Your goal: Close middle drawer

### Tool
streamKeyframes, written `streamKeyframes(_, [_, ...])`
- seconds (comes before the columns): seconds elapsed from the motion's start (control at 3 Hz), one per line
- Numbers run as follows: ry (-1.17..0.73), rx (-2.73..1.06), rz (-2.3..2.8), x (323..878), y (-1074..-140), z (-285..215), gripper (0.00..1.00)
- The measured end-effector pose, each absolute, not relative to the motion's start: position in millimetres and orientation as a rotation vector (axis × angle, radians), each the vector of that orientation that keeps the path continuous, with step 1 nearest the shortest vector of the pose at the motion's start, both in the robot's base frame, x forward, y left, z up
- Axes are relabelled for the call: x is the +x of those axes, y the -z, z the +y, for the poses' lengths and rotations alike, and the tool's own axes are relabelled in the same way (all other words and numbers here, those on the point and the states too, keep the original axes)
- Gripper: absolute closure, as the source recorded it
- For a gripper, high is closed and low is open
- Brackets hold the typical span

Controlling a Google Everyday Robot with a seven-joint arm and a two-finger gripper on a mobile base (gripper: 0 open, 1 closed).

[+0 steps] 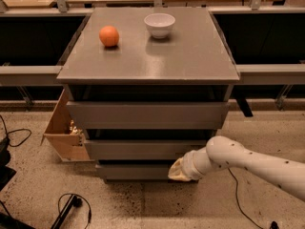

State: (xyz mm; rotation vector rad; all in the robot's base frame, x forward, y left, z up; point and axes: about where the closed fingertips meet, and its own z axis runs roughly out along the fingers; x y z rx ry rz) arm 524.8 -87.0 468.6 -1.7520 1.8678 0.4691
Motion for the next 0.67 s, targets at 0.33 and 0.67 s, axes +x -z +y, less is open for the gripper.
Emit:
streamKeyframes(0.33, [-0.501,-1.869,1.962,441,-523,-119,1.0])
streamKeyframes(0.67, [-0.475,-1.945,2.04,401,-574,-154,1.0])
